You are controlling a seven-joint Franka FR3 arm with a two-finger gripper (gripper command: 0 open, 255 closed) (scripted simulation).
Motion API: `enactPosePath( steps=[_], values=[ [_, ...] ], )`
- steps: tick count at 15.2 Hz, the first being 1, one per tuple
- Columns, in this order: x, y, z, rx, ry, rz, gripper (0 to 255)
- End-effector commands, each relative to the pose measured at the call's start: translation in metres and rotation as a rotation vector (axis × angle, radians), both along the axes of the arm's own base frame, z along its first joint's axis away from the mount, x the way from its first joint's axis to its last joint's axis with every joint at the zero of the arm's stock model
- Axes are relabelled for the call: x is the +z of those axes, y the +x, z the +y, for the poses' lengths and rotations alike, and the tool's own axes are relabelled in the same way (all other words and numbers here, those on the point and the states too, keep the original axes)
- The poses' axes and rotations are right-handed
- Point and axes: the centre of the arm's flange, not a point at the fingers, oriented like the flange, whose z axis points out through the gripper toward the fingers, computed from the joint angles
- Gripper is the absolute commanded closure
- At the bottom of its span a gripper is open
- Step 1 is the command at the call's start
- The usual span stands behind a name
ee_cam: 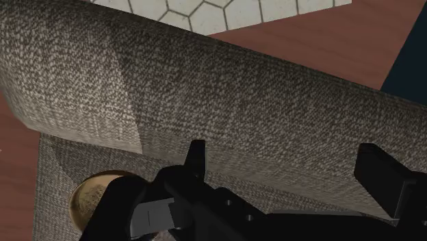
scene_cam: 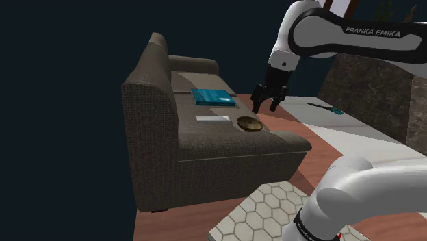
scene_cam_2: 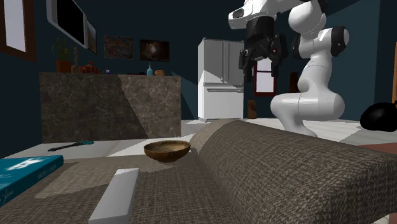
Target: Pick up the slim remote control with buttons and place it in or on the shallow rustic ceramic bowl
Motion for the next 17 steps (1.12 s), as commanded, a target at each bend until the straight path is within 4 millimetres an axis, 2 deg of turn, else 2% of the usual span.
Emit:
enactPosePath(
  steps=[1, 9, 17],
  values=[
    [0.0, 0.0, 0.0, 0.0, 0.0, 0.0, 0],
    [-0.05, 0.072, -0.06, 0.264, -0.01, -0.001, 0],
    [-0.1, 0.158, -0.099, 0.528, -0.021, -0.002, 0]
  ],
)
